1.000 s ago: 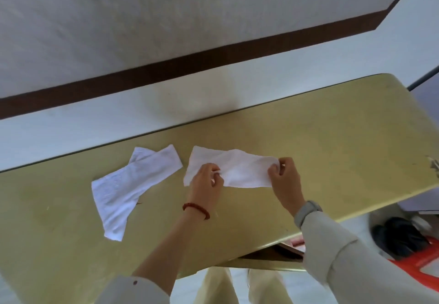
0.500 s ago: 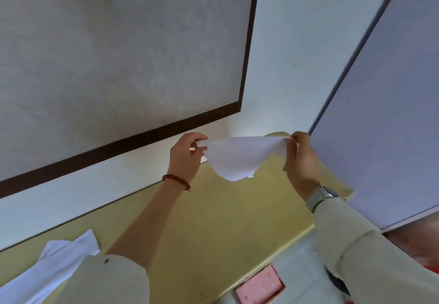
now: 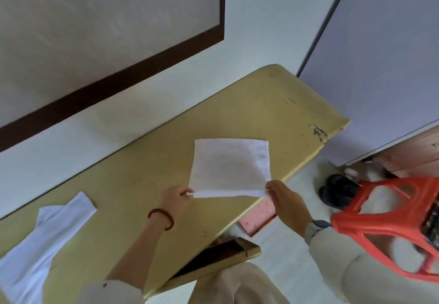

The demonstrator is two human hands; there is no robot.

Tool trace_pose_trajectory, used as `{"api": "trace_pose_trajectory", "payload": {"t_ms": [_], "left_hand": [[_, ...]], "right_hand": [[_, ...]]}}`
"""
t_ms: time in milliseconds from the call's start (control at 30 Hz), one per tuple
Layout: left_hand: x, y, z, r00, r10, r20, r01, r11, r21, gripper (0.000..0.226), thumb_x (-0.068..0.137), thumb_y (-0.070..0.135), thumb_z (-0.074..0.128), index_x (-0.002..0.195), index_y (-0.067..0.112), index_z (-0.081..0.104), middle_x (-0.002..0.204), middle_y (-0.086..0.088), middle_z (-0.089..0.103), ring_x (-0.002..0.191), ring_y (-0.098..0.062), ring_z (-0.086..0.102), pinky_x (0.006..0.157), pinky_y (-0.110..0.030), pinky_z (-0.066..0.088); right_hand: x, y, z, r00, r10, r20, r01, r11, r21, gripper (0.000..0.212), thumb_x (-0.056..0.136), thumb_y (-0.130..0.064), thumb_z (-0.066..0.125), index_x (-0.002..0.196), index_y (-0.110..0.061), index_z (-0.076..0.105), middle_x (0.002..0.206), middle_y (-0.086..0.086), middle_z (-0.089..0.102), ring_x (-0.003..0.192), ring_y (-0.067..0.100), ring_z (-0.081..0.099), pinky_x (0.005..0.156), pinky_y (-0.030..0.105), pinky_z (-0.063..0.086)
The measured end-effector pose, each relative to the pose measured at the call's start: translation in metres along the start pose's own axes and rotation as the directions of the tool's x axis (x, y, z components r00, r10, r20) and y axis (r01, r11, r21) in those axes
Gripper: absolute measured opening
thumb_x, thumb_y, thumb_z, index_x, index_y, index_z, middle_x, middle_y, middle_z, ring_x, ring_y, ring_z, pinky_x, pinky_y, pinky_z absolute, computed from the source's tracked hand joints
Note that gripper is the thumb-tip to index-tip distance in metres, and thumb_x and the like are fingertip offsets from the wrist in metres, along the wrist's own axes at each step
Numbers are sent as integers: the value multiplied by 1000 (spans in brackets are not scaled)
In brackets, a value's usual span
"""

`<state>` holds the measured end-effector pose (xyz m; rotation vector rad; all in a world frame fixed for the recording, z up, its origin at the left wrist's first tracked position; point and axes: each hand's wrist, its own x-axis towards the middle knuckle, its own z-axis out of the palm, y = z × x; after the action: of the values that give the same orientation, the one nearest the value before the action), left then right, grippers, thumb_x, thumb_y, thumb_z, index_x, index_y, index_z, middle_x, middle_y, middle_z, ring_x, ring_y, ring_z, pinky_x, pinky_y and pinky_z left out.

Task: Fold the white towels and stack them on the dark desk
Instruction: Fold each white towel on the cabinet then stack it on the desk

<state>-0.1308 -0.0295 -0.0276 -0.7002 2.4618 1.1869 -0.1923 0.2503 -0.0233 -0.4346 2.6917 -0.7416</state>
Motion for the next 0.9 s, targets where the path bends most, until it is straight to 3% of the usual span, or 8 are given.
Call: {"api": "trace_pose_trajectory", "payload": {"t_ms": [100,200,300,400,500,633,733,900], "left_hand": [[-9,-26,11,989,-103,102,104,994,-9,31,85,3,56,56,14,48,54,1,42,58,-15,40,56,-22,30],[-8,-36,9,982,-141,127,149,987,-56,47,86,7,55,47,18,33,46,6,36,53,-14,36,54,-25,27],[2,-29,1,980,-120,160,141,982,-127,42,88,21,54,51,17,36,49,5,40,54,-16,40,57,-27,30],[25,-16,-4,993,-91,81,105,976,-192,39,90,29,50,58,10,40,55,-3,34,52,-15,30,54,-27,23],[53,0,0,994,-111,10,110,966,-234,43,88,34,49,72,-5,53,63,-9,41,59,-18,38,59,-28,29],[82,15,15,986,-153,-71,129,956,-265,23,91,26,51,71,15,57,63,-1,44,60,-12,39,59,-24,33],[96,17,23,978,-146,-152,100,957,-272,22,91,23,52,104,11,64,86,0,58,79,-12,51,70,-23,36],[115,15,31,966,-156,-206,114,973,-202,10,90,19,51,92,15,61,68,10,53,61,-5,46,55,-14,35]], "right_hand": [[-19,9,29,991,68,111,-76,994,75,24,95,-7,42,116,-7,51,107,7,55,92,23,56,76,23,40],[-20,13,34,980,160,116,-175,976,130,23,95,-8,42,113,-6,56,103,7,56,99,22,51,83,19,34],[-8,9,28,959,274,65,-282,935,217,21,95,-13,44,110,-9,59,95,6,55,92,20,49,79,23,36],[15,5,21,919,395,-13,-358,845,397,18,94,-14,47,106,-10,59,95,1,58,87,14,50,67,14,37],[41,6,19,884,459,-87,-359,787,501,17,92,-13,48,104,-7,59,90,0,59,81,12,51,62,10,37],[70,15,27,856,503,-116,-381,766,517,17,92,-12,48,104,-10,59,83,2,58,68,9,49,54,11,37],[86,21,33,834,534,-141,-396,756,521,17,91,-12,49,104,-9,60,86,1,58,78,14,51,61,19,38],[98,25,42,815,548,-190,-417,781,465,17,90,-12,48,100,-7,61,85,0,58,80,17,51,69,25,38]]}}
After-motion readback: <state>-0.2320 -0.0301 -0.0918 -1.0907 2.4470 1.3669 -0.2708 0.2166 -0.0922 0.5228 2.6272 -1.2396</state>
